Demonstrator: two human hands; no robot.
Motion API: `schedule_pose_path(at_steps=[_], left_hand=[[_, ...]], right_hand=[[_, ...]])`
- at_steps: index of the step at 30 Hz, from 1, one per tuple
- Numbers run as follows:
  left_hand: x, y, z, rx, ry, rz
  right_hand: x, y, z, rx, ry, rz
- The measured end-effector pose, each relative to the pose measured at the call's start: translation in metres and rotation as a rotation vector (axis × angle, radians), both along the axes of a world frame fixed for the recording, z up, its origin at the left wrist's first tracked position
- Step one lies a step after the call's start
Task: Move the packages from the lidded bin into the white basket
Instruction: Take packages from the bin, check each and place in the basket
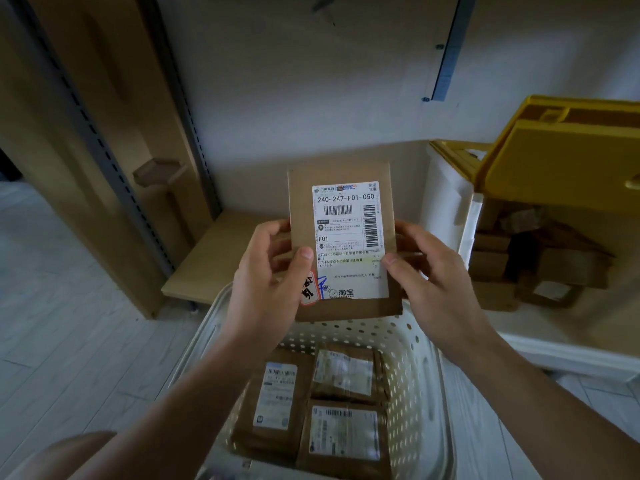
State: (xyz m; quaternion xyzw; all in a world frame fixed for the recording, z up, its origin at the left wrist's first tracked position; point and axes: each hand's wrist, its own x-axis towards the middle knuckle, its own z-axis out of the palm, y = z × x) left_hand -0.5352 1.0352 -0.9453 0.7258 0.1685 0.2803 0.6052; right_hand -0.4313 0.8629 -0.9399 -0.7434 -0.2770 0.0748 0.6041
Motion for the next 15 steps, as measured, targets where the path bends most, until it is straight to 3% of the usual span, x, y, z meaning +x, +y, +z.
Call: schedule_pose_path(at_steps=[15], left_hand=[[-0.029, 0.014, -0.021, -0.049, 0.185, -0.03]], right_hand=[[-0.008, 0.004, -0.031, -0.181, 0.024, 0.095]])
